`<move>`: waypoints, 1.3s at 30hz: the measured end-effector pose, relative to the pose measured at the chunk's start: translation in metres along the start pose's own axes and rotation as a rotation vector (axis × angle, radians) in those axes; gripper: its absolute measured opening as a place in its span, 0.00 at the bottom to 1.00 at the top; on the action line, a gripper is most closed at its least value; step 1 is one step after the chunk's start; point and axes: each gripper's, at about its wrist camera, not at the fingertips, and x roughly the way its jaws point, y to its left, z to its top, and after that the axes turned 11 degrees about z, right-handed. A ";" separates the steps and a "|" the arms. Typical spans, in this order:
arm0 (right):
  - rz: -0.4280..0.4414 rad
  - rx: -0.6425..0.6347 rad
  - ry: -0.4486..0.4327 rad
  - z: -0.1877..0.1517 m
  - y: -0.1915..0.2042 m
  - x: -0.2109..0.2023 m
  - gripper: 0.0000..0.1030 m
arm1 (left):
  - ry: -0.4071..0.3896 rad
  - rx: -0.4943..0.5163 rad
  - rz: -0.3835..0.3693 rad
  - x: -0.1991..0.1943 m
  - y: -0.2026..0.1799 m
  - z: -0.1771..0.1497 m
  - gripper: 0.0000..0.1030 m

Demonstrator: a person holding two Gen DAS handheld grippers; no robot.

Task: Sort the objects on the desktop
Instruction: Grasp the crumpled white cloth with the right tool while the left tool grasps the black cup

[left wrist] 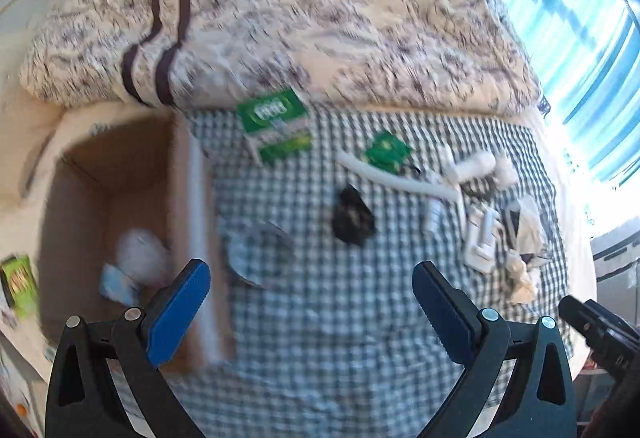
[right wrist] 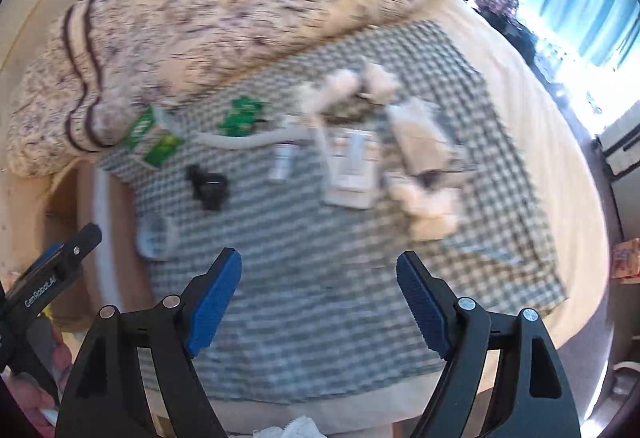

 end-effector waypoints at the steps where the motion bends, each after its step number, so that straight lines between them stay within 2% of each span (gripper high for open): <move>1: -0.003 -0.005 0.008 0.003 -0.013 0.000 0.78 | 0.018 -0.018 0.006 0.004 -0.010 -0.004 1.00; 6: -0.032 -0.024 0.026 0.019 -0.060 0.010 0.78 | 0.078 -0.071 0.020 0.026 -0.051 -0.014 1.00; 12: -0.038 0.006 0.069 0.023 -0.092 0.046 0.78 | 0.094 -0.078 0.081 0.061 -0.081 0.000 1.00; 18: -0.048 0.031 0.114 0.030 -0.117 0.093 0.78 | 0.096 -0.119 0.120 0.106 -0.090 0.018 1.00; 26: -0.095 0.066 0.174 0.027 -0.138 0.149 0.78 | 0.121 -0.149 0.173 0.164 -0.095 0.020 1.00; 32: -0.118 0.053 0.208 0.025 -0.139 0.166 0.78 | 0.166 -0.153 0.224 0.194 -0.095 0.023 1.00; 36: -0.145 0.040 0.215 0.025 -0.137 0.170 0.78 | 0.187 -0.154 0.212 0.207 -0.093 0.022 1.00; 37: -0.155 0.036 0.217 0.024 -0.136 0.170 0.76 | 0.194 -0.163 0.197 0.210 -0.092 0.021 1.00; 38: -0.171 0.030 0.219 0.024 -0.136 0.170 0.66 | 0.198 -0.170 0.181 0.212 -0.090 0.020 0.96; 39: -0.181 0.024 0.221 0.024 -0.135 0.169 0.51 | 0.201 -0.176 0.154 0.212 -0.089 0.020 0.93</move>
